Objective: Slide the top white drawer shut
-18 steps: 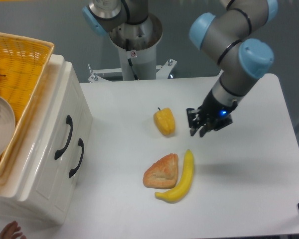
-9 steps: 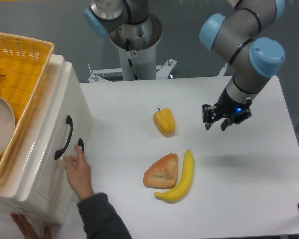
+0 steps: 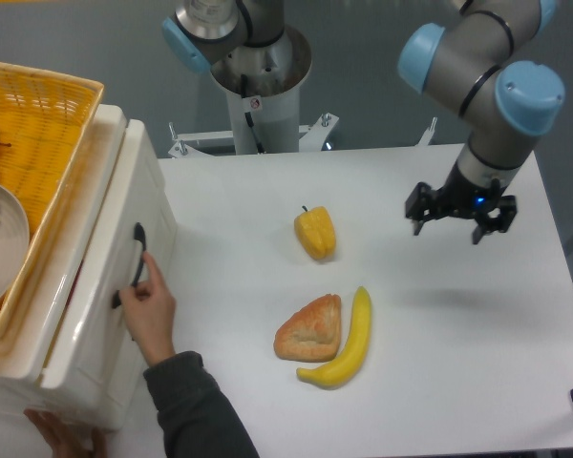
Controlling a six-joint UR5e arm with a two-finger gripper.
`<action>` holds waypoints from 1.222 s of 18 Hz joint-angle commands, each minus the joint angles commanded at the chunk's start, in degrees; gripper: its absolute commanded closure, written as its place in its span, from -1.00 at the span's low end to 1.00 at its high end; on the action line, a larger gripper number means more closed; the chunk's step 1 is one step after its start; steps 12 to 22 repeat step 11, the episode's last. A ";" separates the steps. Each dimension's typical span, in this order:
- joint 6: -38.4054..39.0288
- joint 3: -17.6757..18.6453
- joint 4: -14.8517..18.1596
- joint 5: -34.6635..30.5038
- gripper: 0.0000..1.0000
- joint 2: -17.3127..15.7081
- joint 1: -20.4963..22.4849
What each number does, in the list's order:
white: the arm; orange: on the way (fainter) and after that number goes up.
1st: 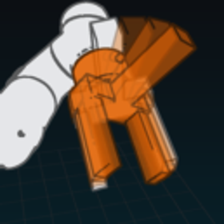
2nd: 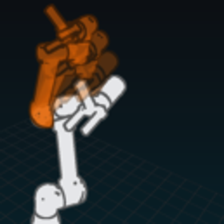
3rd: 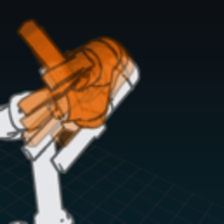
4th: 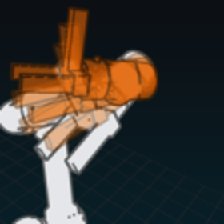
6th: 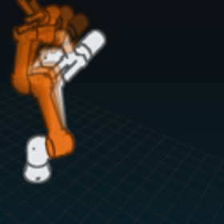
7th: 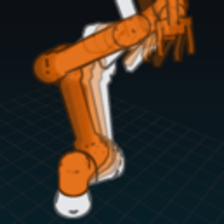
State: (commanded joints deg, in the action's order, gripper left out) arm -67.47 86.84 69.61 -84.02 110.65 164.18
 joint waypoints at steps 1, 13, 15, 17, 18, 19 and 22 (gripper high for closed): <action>-3.08 -0.26 -0.26 -0.52 -1.00 0.09 -0.09; -18.32 -1.94 -2.38 -5.89 -1.00 4.39 -0.79; -18.32 -1.94 -2.38 -5.89 -1.00 4.39 -0.79; -18.32 -1.94 -2.38 -5.89 -1.00 4.39 -0.79; -18.32 -1.94 -2.38 -5.89 -1.00 4.39 -0.79; -18.32 -1.94 -2.38 -5.89 -1.00 4.39 -0.79; -18.32 -1.94 -2.38 -5.89 -1.00 4.39 -0.79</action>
